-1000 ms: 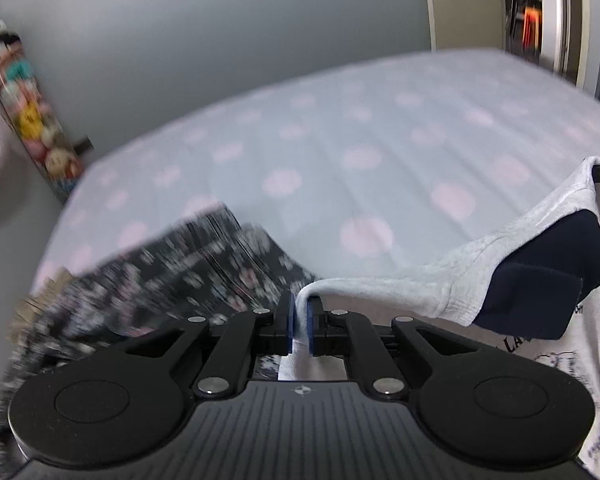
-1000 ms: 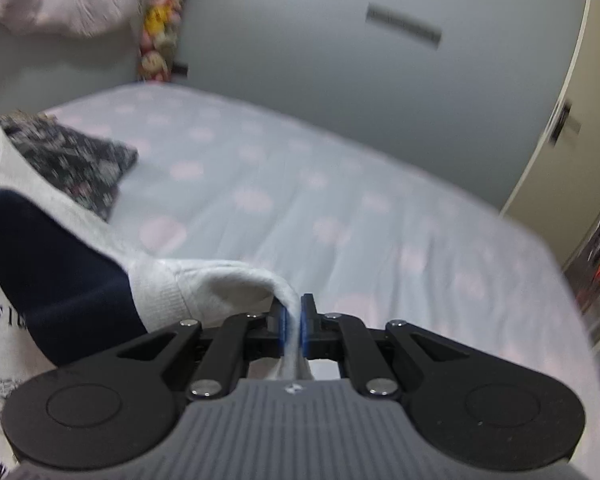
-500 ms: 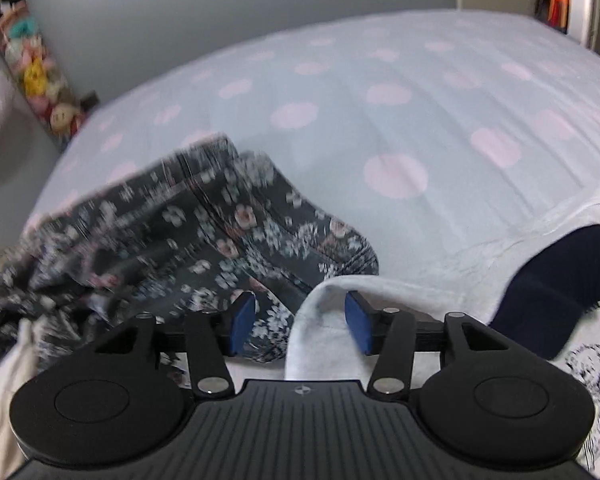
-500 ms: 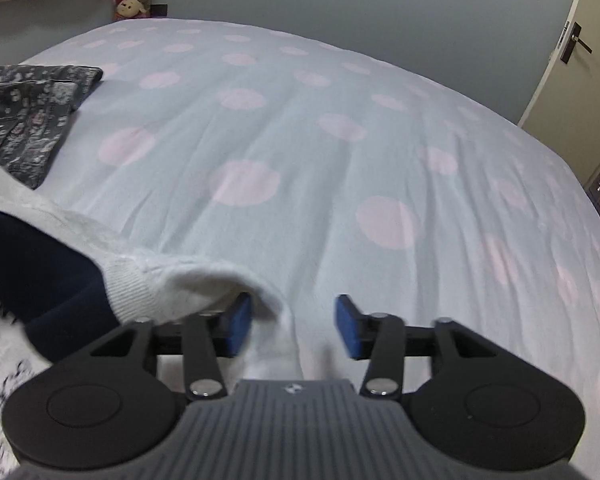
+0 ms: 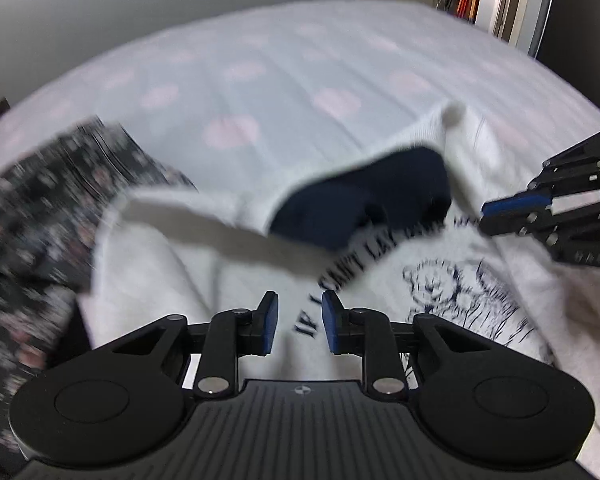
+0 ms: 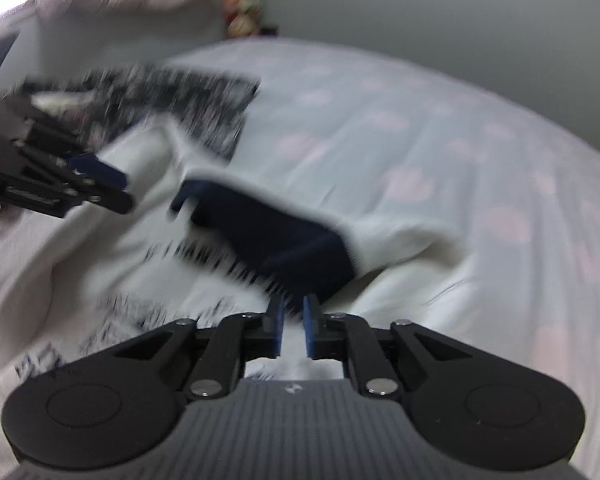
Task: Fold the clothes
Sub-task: 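Lower the white sweatshirt flat onto the bed and open both tools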
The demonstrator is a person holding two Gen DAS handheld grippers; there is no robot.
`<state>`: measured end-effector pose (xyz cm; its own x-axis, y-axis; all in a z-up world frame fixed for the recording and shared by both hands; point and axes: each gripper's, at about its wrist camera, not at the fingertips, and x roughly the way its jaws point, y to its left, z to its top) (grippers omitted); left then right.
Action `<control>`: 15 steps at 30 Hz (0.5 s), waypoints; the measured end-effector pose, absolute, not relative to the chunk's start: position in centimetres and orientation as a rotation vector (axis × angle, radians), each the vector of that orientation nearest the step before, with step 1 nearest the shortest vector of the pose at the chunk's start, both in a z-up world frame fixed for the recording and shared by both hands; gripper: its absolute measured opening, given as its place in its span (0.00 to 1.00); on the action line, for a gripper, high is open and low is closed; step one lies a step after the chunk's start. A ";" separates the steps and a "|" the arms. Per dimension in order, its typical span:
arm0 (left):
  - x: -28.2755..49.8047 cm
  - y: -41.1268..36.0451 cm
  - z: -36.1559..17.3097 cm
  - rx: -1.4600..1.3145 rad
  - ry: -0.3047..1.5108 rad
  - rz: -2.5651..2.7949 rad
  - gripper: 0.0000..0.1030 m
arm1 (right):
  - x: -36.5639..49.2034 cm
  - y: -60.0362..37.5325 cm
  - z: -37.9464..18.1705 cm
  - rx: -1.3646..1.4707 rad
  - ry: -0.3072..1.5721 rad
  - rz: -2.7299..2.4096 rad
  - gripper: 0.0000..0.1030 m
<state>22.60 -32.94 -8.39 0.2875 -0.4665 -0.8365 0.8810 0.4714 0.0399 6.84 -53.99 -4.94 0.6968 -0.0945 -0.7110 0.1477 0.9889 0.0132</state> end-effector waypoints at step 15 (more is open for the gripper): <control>29.8 -40.4 -11.4 0.453 0.811 -0.918 0.16 | 15.6 -56.4 -9.7 0.092 0.820 -0.117 0.05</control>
<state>29.81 -40.42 -11.44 0.3506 -0.5189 -0.7797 0.8373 0.5467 0.0127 15.57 -56.36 -9.74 0.6764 -0.0684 -0.7334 0.1393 0.9896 0.0362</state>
